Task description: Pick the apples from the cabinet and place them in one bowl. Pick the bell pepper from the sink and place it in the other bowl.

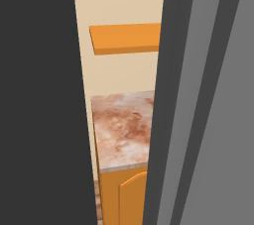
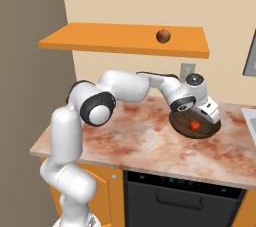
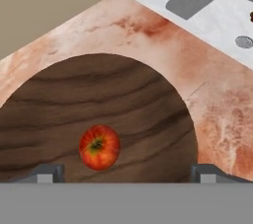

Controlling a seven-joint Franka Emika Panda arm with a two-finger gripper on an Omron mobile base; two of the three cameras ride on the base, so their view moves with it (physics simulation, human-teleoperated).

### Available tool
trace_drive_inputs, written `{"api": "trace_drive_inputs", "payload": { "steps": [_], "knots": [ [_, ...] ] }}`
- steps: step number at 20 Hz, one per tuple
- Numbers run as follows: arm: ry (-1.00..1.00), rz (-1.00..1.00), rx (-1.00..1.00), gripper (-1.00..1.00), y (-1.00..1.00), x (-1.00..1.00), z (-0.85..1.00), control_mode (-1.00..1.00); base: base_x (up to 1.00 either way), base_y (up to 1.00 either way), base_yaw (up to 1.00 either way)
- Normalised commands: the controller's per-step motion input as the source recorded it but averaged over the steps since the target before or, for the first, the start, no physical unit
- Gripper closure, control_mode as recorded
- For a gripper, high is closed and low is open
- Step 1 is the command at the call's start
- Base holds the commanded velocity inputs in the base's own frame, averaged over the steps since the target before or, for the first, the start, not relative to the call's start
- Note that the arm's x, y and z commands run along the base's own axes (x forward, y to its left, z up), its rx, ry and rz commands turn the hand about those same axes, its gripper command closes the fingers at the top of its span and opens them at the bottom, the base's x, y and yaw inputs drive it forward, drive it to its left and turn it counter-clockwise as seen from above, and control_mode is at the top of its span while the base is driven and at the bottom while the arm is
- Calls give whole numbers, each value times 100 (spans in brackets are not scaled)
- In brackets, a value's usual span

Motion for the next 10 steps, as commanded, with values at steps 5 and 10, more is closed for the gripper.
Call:
{"api": "trace_drive_inputs", "payload": {
  "steps": [5, 10],
  "knots": [
    [0, 0, 0, -100, 8, -29, 47, -100, 0, 0, 0],
    [0, 0, 0, -100, 7, -31, 49, -100, 0, 0, 0]
  ]
}}
